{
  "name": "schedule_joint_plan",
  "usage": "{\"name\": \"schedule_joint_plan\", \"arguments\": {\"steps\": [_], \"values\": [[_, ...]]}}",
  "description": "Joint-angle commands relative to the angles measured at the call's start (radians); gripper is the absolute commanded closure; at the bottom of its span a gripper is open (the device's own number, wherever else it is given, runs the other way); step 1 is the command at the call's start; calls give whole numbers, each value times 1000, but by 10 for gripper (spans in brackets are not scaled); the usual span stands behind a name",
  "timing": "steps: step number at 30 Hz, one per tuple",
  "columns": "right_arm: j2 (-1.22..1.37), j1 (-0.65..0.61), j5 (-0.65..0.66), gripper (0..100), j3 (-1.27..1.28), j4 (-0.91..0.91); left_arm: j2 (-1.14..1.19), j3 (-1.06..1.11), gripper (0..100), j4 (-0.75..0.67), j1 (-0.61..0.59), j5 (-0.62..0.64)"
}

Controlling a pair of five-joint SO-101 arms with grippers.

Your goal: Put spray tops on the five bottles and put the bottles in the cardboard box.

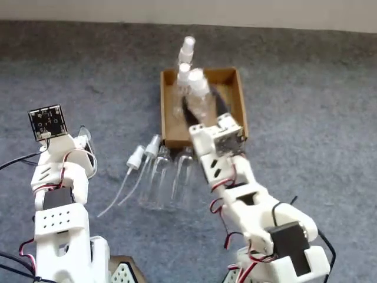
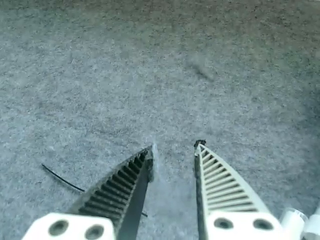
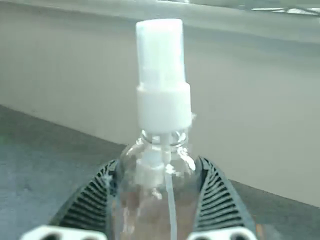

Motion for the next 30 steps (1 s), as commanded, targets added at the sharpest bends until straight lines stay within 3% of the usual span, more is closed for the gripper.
{"name": "schedule_joint_plan", "arguments": {"steps": [1,6,12,16,30], "values": [[-22,134,14,995,-174,191,-4,-2,864,-23,8,9],[77,186,14,995,-406,387,-2,-1,864,-23,8,9],[318,188,0,995,-621,381,-2,-1,864,-23,8,9],[446,191,-143,995,-716,305,-2,-1,864,-23,8,9],[696,189,-140,995,-892,254,-2,-1,864,-23,8,9]]}}
